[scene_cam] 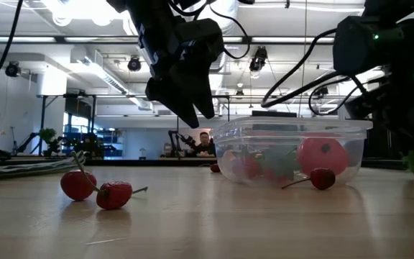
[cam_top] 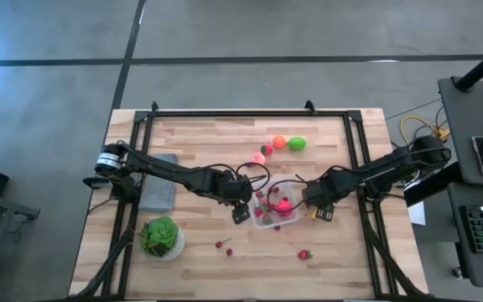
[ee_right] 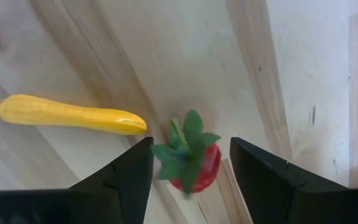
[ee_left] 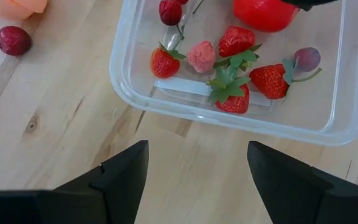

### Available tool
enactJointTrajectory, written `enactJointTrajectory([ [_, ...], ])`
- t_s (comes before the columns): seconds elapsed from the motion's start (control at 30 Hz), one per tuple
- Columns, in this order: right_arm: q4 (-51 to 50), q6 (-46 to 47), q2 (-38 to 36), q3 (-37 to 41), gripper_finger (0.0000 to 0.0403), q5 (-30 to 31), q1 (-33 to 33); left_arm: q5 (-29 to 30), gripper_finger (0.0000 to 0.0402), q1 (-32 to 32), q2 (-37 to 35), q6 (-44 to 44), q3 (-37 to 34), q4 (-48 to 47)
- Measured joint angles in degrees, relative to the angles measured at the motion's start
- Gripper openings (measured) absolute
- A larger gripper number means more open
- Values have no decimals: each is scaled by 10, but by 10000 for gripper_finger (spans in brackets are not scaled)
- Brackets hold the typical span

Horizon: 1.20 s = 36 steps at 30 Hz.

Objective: Pick and placing Produce into tupperware
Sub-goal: Put the middle strawberry into the transparent bin

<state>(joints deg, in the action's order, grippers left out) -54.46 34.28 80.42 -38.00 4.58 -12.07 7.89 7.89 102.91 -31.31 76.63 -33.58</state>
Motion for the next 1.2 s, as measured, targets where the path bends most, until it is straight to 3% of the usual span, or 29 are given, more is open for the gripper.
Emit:
enactJointTrajectory([
  [0.37,29,19,0,21,158,-4,14,-29,259,-22,-5,2,-1,-21],
  [0.73,28,39,-2,24,140,-14,14,-33,259,-38,-9,11,-1,-31],
  [0.97,24,93,-6,18,139,-61,13,-46,259,-50,-10,21,2,-31],
  [1.2,23,143,-45,-14,139,-62,14,-49,259,-54,-10,34,2,-31],
])
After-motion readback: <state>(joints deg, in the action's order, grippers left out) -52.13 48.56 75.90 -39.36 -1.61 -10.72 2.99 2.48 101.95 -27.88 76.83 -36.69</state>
